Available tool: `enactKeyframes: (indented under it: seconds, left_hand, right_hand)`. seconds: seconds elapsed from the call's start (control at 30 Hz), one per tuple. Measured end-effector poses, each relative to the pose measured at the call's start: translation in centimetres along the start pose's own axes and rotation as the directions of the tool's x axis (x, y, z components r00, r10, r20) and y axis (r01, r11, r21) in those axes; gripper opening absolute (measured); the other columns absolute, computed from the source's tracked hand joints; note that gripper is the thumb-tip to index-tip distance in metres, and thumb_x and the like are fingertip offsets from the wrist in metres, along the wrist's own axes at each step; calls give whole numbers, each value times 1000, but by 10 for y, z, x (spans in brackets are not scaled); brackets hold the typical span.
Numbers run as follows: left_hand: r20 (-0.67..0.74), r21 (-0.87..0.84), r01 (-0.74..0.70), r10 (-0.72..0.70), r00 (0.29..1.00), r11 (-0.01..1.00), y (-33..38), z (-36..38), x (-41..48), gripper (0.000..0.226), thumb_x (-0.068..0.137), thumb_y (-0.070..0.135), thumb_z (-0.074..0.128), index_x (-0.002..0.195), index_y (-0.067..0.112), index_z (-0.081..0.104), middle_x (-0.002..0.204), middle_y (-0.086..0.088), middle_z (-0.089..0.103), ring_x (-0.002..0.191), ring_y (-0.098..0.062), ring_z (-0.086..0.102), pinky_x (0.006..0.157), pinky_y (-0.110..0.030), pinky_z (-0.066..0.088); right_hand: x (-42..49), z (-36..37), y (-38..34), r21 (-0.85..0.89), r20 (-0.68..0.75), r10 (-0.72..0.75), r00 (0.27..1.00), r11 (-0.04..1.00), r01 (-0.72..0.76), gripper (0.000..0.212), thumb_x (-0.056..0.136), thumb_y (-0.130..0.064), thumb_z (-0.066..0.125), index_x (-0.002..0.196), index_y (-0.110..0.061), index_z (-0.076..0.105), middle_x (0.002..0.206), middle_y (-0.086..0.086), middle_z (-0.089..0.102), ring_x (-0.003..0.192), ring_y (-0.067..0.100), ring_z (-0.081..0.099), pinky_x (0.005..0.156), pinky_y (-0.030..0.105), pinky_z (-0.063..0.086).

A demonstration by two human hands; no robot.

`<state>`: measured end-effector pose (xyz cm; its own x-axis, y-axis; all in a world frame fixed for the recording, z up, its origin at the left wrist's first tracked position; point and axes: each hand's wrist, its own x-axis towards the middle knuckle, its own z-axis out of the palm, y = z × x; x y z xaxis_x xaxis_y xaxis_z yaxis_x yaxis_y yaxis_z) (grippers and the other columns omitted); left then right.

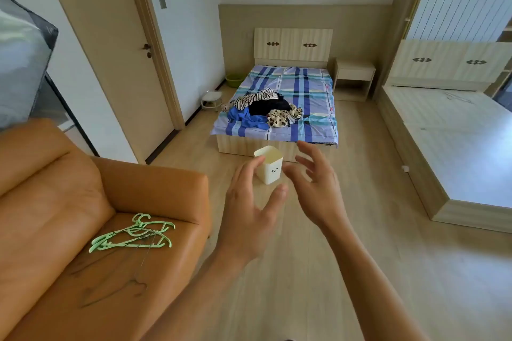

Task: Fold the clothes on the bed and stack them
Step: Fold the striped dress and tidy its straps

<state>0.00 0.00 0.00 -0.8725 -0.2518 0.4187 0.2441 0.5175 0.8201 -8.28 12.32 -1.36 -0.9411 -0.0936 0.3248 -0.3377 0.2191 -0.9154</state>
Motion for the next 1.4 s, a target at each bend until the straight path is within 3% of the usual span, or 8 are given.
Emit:
enactKeyframes:
  seconds: [0.13, 0.3, 0.43, 0.67, 0.93, 1.2, 1.4]
  left_hand:
    - [-48, -70, 69, -73, 996, 995, -18, 21, 26, 50, 89, 41, 63, 137, 31, 50, 131, 27, 53, 128, 10, 44, 97, -3, 31]
    - [-110, -84, 140, -149, 983, 987, -43, 50, 72, 51, 87, 50, 61, 135, 36, 51, 134, 23, 55, 131, 2, 47, 108, -28, 38]
    - [-125, -119, 176, -191, 974, 977, -50, 79, 112, 48, 87, 47, 61, 133, 34, 53, 134, 22, 57, 130, 2, 48, 108, -27, 40]
    - [-146, -136, 236, -255, 956, 962, -77, 94, 182, 45, 88, 45, 62, 131, 36, 54, 131, 25, 58, 128, 3, 50, 108, -28, 41]
    - [-188, -171, 290, -320, 928, 942, -163, 83, 293, 41, 87, 45, 61, 127, 38, 56, 128, 24, 60, 127, 0, 51, 107, -31, 42]
    - [-113, -141, 265, -281, 953, 954, -254, 58, 455, 36, 88, 41, 61, 124, 34, 59, 122, 27, 61, 123, 6, 52, 97, -9, 40]
    - [-83, -166, 237, -253, 964, 957, -306, 49, 566, 34, 89, 38, 61, 122, 30, 61, 122, 22, 64, 122, -1, 56, 101, -24, 44]
  right_hand:
    - [34, 2, 26, 80, 14, 39, 999, 996, -40, 48, 92, -30, 68, 137, -33, 52, 131, -17, 58, 122, -4, 54, 105, 31, 46]
    - [91, 1, 57, 134, 47, 75, 996, 988, -80, 47, 92, -33, 67, 137, -32, 53, 134, -9, 60, 121, -4, 55, 106, 31, 46]
    - [141, 3, 78, 132, 98, 100, 990, 985, -112, 45, 93, -31, 67, 136, -32, 54, 131, -10, 61, 120, -3, 56, 103, 29, 49]
    - [222, 32, 102, 155, 176, 129, 976, 975, -157, 40, 92, -34, 66, 130, -35, 57, 129, -18, 61, 117, -3, 59, 103, 38, 51]
    - [333, 120, 141, 139, 245, 145, 959, 973, -183, 48, 84, -44, 62, 131, -34, 57, 130, -20, 61, 117, -2, 59, 103, 41, 50]
    - [473, 216, 170, 109, 240, 189, 952, 970, -219, 51, 83, -44, 62, 132, -32, 56, 129, -15, 63, 114, 0, 62, 101, 38, 52]
    - [570, 272, 187, 109, 217, 209, 954, 965, -236, 56, 80, -49, 62, 132, -31, 56, 127, -18, 63, 115, -2, 60, 102, 37, 51]
